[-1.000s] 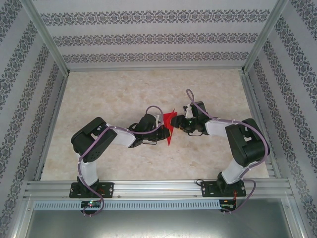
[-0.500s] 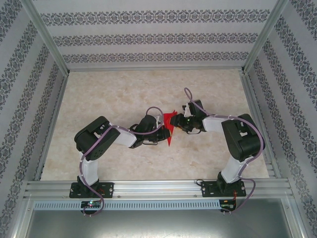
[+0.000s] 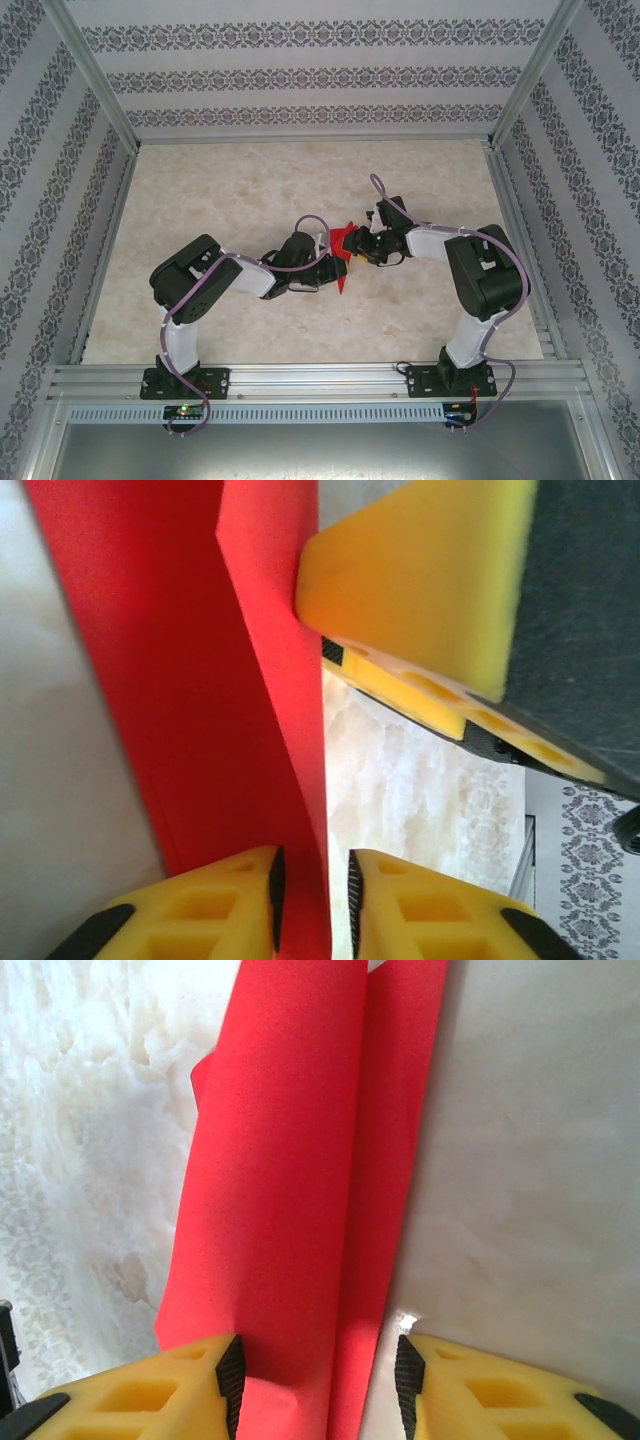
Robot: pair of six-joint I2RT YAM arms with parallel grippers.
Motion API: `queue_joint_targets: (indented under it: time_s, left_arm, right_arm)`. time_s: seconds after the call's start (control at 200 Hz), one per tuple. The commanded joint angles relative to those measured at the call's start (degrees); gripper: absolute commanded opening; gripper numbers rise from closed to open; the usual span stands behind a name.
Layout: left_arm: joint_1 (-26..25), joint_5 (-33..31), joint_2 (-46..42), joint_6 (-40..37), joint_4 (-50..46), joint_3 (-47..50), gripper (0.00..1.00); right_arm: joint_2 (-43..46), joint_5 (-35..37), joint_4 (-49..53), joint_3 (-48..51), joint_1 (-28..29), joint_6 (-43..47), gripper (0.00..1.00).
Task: Fold a paper plane with a square sheet of paper (fold left side to right side)
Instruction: Fold the wing for the fifth time at the center of the table.
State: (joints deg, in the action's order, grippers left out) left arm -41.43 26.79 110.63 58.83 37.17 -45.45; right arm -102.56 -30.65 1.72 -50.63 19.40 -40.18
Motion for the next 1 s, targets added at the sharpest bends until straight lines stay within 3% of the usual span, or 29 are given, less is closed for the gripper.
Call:
queue_joint_targets:
  time_s: [0.0,0.085,0.22,0.475,0.994]
  left_arm:
    - [1.6,-0.8,-2.8,-1.2,0.5,2.1,0.37]
    - [2.5,-0.9,-4.3,-1.2,0.6,3.2,0.46]
    - [4.8,-1.0,-6.3,-0.3,0.6,5.0,0.49]
    - [8.4,4.0,-1.7,3.8,6.3,2.7,0.45]
    - [9.4,6.1,2.5,3.4,5.9,-3.8,0.35]
  right_arm:
    - [-3.1,2.6,1.8,0.1,1.4,1.5,0.46]
    - [-3.1,2.5,1.8,0.0,1.6,1.6,0.46]
    - [-2.9,2.6,2.0,-0.2,1.6,1.7,0.46]
    - [-2.6,2.5,2.4,-0.4,1.6,1.9,0.46]
    - [-2.6,2.6,3.1,-0.7,1.6,2.5,0.46]
